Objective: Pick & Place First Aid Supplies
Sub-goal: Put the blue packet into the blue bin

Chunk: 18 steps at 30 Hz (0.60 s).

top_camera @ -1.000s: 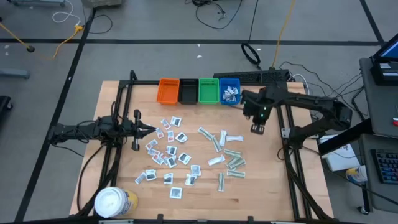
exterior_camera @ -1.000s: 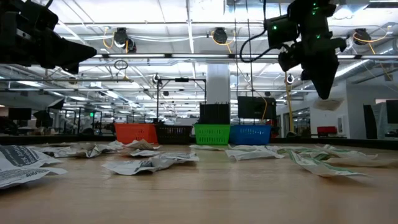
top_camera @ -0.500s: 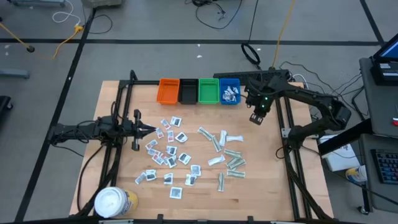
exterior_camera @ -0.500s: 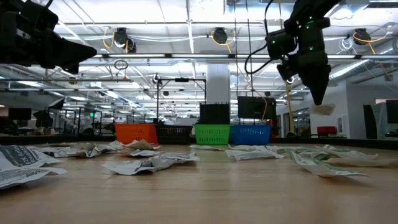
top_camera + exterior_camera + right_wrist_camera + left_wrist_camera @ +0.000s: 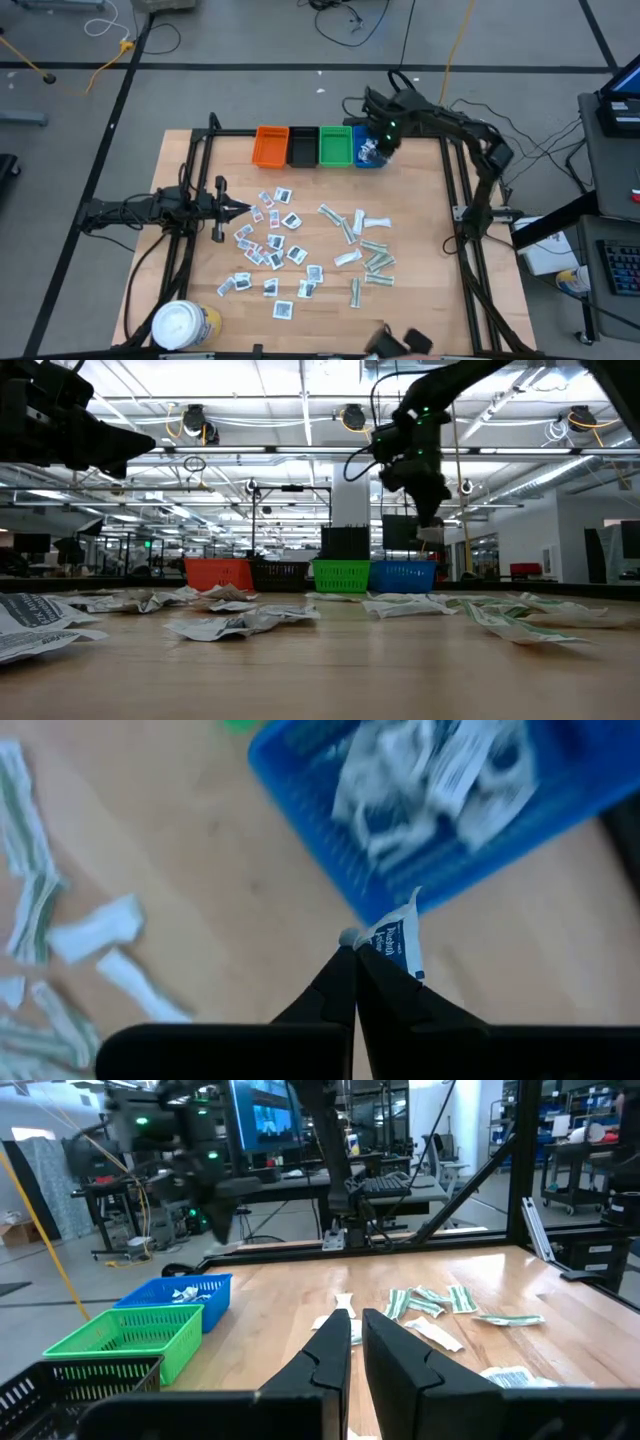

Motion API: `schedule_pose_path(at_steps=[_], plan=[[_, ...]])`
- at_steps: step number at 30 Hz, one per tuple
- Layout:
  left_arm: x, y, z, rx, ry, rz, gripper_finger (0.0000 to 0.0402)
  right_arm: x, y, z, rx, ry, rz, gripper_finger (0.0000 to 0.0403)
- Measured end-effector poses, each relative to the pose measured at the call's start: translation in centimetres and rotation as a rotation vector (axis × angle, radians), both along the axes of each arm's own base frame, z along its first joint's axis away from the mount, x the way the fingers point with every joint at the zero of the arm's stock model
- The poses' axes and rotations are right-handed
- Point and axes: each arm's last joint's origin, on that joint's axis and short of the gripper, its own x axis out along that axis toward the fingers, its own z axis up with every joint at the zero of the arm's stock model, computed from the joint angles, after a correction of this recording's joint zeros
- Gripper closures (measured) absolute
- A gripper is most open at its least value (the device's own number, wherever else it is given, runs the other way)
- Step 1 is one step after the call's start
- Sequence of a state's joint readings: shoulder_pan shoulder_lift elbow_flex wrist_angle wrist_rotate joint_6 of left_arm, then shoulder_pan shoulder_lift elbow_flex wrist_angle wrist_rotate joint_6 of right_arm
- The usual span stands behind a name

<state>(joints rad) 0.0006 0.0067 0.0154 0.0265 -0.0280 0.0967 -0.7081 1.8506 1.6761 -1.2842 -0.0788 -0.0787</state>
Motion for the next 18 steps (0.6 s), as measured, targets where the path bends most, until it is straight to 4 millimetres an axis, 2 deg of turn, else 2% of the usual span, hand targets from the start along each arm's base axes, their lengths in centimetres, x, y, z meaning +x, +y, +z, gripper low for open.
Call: schedule_pose_path(at_steps=[7,12,18], plan=[[0.0,0.0,0.0,0.000,0.000,0.000,0.0364,2.3,-3.9,0.3,-0.036,-0.039,-0.015,0.0403],[0.0,0.0,0.0,0.000,0.000,0.000,0.0364,2.9,-5.3,0.1,-0.044,-0.045,-0.018,0.0403],[0.0,0.0,0.0,0.000,0.000,0.000,0.0364,3.6,-5.8,-2.7,-0.006,-0.003,-0.006,0.0403]])
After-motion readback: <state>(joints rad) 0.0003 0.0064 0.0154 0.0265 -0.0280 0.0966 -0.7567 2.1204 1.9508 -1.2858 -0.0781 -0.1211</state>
